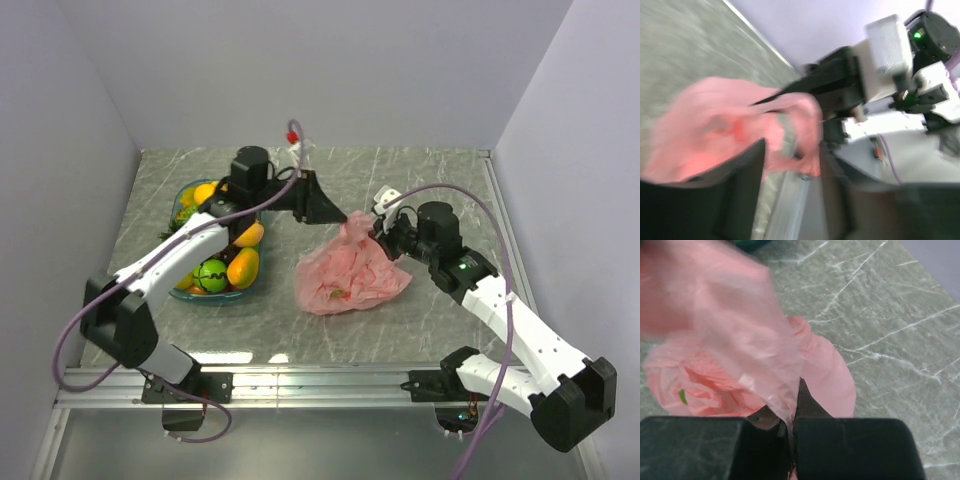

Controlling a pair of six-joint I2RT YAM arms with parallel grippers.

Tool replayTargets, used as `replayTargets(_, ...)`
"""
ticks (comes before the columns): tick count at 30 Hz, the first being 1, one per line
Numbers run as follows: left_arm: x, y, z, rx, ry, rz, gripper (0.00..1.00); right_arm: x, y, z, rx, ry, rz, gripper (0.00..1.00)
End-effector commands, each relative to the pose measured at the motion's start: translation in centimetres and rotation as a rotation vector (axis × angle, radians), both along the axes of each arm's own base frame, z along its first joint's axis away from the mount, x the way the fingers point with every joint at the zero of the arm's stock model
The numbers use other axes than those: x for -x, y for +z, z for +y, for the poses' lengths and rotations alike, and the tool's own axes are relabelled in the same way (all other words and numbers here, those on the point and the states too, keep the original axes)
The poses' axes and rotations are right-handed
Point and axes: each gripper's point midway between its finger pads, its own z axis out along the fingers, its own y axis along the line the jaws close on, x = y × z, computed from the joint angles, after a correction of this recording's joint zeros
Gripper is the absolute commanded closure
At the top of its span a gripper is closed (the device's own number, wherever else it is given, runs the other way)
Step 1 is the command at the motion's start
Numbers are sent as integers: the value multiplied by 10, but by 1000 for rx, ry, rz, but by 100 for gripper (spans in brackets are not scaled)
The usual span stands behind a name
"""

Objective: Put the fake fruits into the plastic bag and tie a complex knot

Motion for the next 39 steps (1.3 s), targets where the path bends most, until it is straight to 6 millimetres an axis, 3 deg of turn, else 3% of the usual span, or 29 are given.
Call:
replayTargets(1,-22,35,48,-10,214,-247,45,6,53,-3,-127,6,-66,100)
replayTargets(5,-35,-12,82,-223,335,-365,31,14,61,-3,-188,16,-31,100)
replayTargets(7,-28,-30,85,-258,308,-356,28,15,59,-3,-209,-2,20,100)
replayTargets(10,-6,-50,75,-267,200,-384,23,13,65,-5,-258,-36,57,100)
replayTargets(14,4,-70,64,-285,151,-379,18,7,69,-10,-302,-92,98,100)
replayTargets(21,29,-70,44,-199,69,-416,17,10,75,-7,-384,-113,184,100)
replayTargets(23,29,-81,35,-253,86,-428,19,13,81,-5,-416,-96,188,100)
replayTargets(29,-1,-128,18,-435,154,-357,20,24,93,-1,-491,-63,234,100)
replayTargets(32,-2,-136,11,-457,135,-341,42,22,93,-5,-509,-78,252,100)
replayTargets(33,-2,-135,11,-458,131,-340,72,21,91,-7,-506,-87,258,100)
replayTargets(35,-2,-128,16,-451,132,-364,99,14,80,-20,-475,-141,254,100)
replayTargets(36,8,-102,16,-354,92,-391,100,11,72,-26,-427,-155,228,100)
replayTargets(37,0,-89,31,-304,123,-371,100,6,61,-39,-391,-199,227,100)
replayTargets(39,10,-60,49,-211,115,-382,100,-3,32,-62,-298,-255,210,100)
